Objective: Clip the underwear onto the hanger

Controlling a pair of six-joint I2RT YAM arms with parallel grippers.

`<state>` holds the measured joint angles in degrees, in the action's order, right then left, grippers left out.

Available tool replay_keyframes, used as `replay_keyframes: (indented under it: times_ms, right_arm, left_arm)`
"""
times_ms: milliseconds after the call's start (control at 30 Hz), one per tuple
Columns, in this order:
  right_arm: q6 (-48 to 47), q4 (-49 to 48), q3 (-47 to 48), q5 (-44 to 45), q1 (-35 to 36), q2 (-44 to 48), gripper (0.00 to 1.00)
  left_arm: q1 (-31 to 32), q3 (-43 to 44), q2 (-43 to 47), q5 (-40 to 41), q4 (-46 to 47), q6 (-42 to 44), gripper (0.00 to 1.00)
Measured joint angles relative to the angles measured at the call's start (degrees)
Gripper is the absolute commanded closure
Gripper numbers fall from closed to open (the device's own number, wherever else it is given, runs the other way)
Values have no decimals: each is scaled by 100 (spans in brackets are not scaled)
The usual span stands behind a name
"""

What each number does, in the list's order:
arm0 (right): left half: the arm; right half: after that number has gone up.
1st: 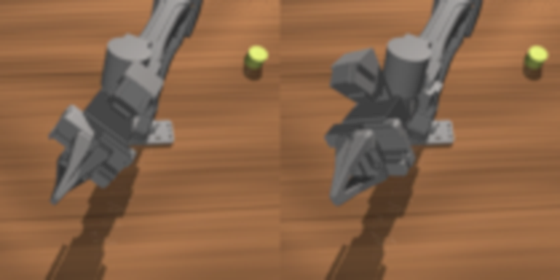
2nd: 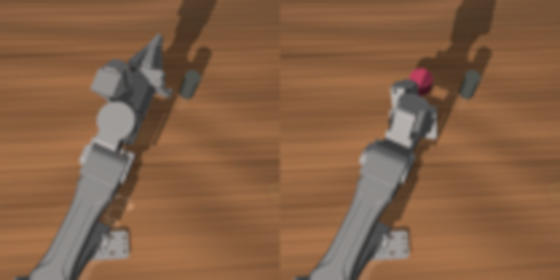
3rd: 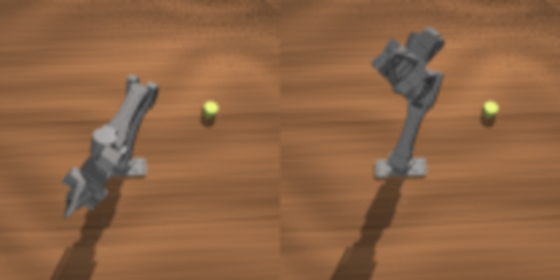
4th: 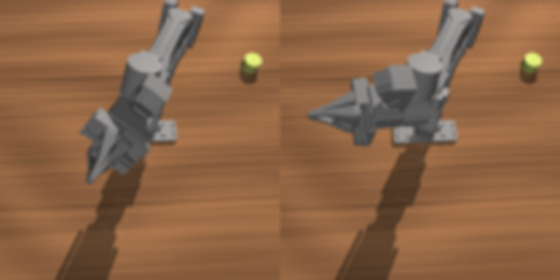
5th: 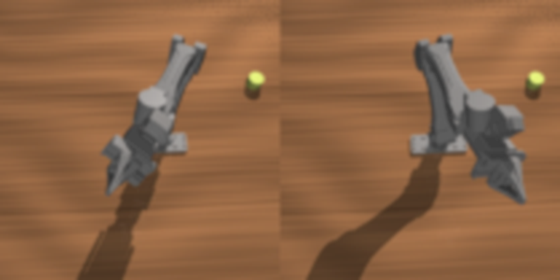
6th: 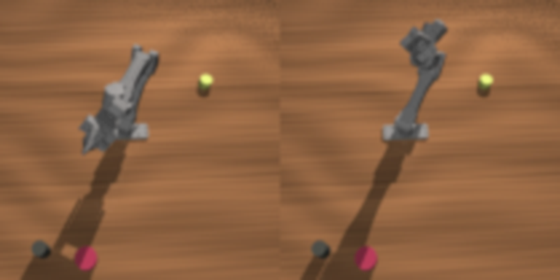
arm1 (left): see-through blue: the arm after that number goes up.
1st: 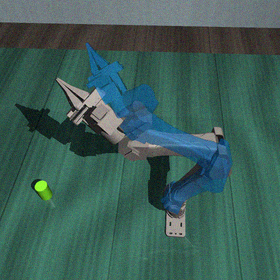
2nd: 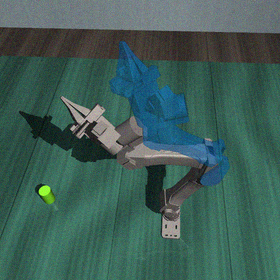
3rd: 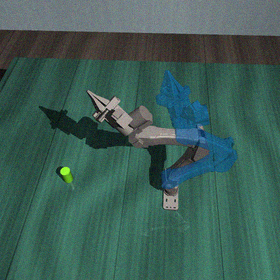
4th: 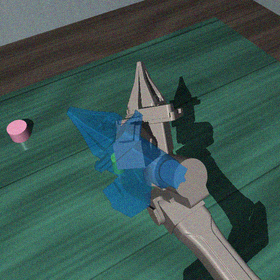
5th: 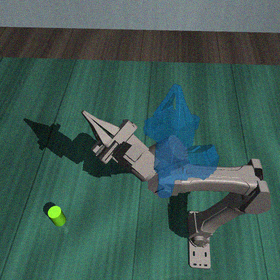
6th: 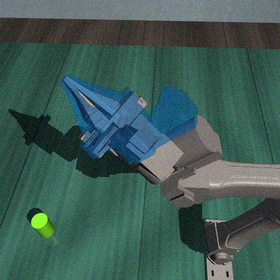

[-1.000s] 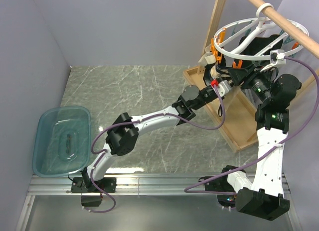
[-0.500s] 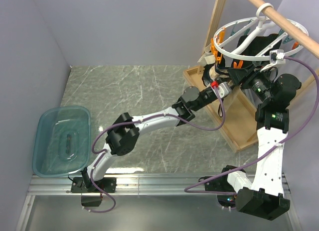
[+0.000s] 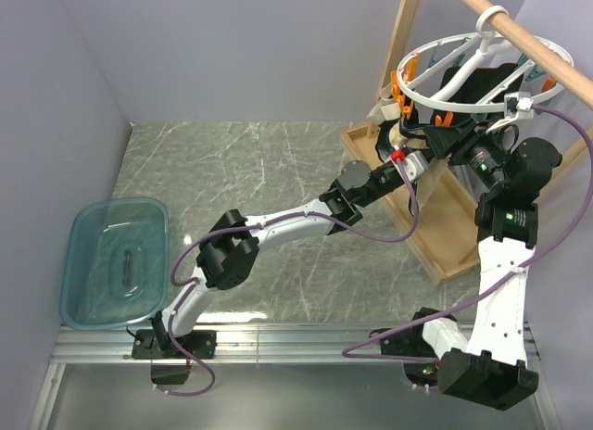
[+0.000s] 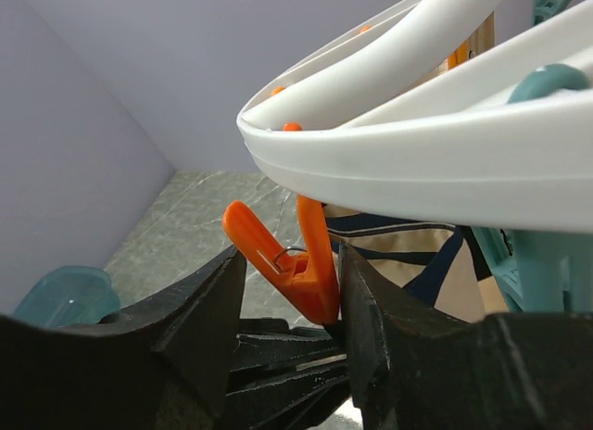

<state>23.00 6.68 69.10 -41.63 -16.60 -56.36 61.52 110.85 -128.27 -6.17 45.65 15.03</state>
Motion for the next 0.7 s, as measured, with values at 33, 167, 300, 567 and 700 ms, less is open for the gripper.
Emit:
replay_keyframes:
  times_ms: [33,167,300,567,700]
  right_arm:
    - [33,-13,0,4,-13,4,48]
    - [205,-85,0,83,-76,52,46]
    - [367,-162,0,282,-107,162,43]
    - [490,-195,26,525,-118,197,43]
    - [507,-199,33,560,-118,116,45]
  left_arm:
    - [0,0,0,0,0,-15,99]
    - [0,0,0,0,0,-35,100]
    - [0,0,0,0,0,-31,100]
    - [0,-61,7,0,22,-17,100]
    - [0,-61,7,-2,24,-7,100]
